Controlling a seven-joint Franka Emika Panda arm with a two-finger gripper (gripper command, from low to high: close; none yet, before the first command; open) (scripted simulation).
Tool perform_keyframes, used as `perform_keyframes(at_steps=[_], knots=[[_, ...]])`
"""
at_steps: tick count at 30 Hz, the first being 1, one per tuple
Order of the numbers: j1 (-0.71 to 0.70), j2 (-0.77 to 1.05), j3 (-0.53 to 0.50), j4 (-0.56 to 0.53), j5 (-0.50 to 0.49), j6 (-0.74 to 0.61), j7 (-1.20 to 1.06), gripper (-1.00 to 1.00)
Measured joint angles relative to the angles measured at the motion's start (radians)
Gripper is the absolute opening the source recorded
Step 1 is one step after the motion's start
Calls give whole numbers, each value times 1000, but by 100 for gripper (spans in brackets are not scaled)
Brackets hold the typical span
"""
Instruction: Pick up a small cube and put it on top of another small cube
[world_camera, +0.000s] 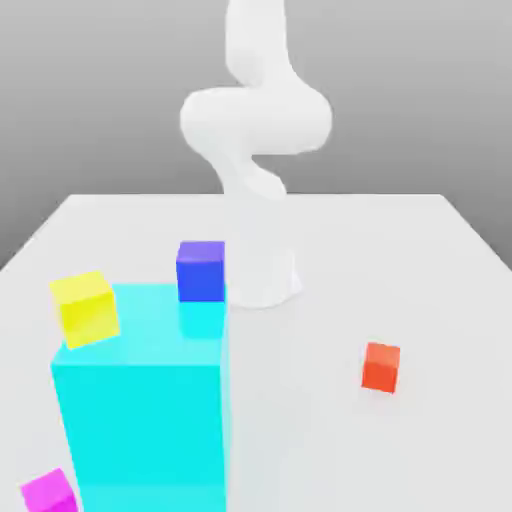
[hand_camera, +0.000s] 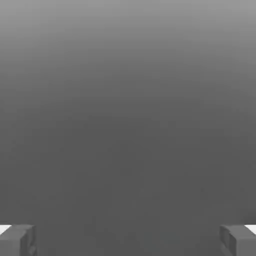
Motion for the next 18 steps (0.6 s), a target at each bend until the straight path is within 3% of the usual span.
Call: perform_keyframes(at_steps=[13, 18], knots=[[325, 418, 51, -398, 41, 342, -419, 0], [436, 656, 107, -556, 21, 525, -577, 0]])
